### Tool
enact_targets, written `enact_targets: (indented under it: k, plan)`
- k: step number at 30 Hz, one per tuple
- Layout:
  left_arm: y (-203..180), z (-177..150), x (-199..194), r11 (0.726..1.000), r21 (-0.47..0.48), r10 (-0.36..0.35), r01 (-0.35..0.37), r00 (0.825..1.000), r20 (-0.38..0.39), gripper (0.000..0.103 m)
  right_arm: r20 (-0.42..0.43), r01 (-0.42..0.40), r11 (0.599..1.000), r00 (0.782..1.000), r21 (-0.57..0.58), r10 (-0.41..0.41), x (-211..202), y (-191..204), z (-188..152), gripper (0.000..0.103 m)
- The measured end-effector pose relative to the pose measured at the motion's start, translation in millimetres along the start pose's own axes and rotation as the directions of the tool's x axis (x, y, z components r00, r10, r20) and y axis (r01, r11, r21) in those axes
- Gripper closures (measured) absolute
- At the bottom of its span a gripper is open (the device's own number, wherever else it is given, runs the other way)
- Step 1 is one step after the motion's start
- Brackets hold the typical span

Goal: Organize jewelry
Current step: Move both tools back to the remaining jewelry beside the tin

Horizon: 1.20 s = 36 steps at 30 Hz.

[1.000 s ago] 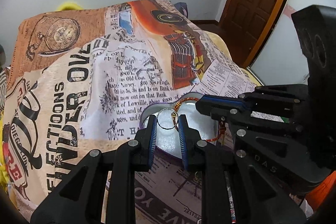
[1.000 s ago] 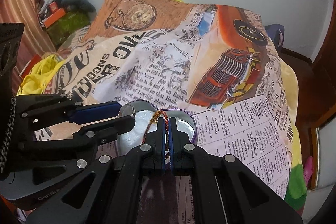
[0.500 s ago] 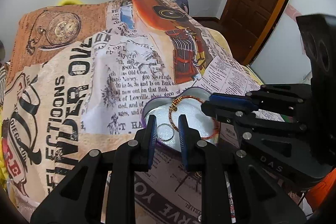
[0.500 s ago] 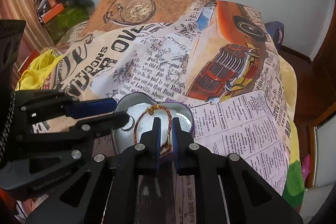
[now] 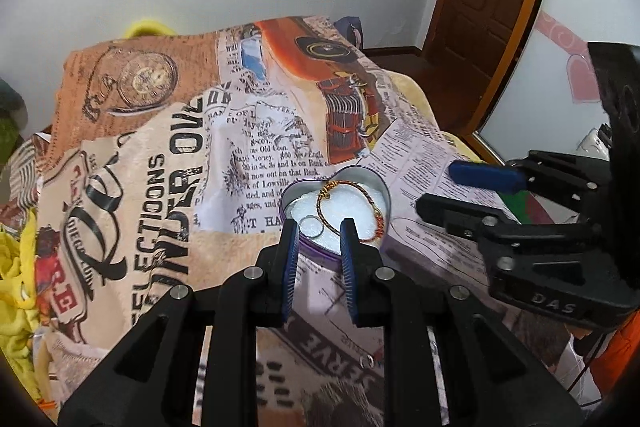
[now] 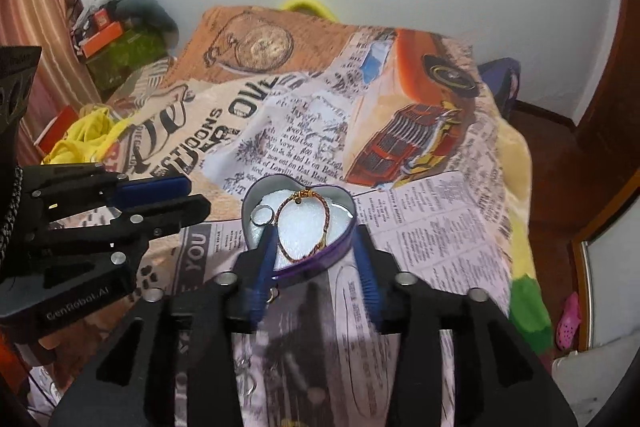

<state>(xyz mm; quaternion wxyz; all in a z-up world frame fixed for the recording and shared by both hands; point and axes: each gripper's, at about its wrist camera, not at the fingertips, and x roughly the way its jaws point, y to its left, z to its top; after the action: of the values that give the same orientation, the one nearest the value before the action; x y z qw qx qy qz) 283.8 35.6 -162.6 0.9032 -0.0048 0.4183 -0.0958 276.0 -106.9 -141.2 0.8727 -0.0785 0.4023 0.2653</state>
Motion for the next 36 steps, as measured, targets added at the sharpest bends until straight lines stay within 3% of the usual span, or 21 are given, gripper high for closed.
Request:
enact_targets:
  k: [8, 15, 29, 36]
  plan:
    - [-16.5, -16.0, -32.6, 1.0, 0.024, 0.015, -0.015, 1.0, 0.018, 0.082, 0.06, 0.013, 1.0, 0.998, 0.028, -0.015, -42.5, 4.8, -17.7, 0.063]
    - [-29.1, -37.9, -47.3, 0.999, 0.034, 0.019, -0.019, 1.0, 0.007, 0.077, 0.063, 0.04, 0.999, 0.997, 0.035, -0.042, -58.9, 8.6, -43.0, 0.063]
    - [-41.4, -75.3, -38.1, 0.999, 0.038, -0.003, 0.006, 0.997, -0.078, 0.076, -0.041, 0.067, 0.993, 0.997, 0.1, -0.064, -51.9, -3.8, -98.1, 0.063]
    - [-43.8, -95.5, -25.3, 0.999, 0.016, -0.044, 0.046, 0.99, -0.137, 0.076, -0.107, 0.042, 0.995, 0.994, 0.089, -0.033, -33.6, 0.5, -120.4, 0.063]
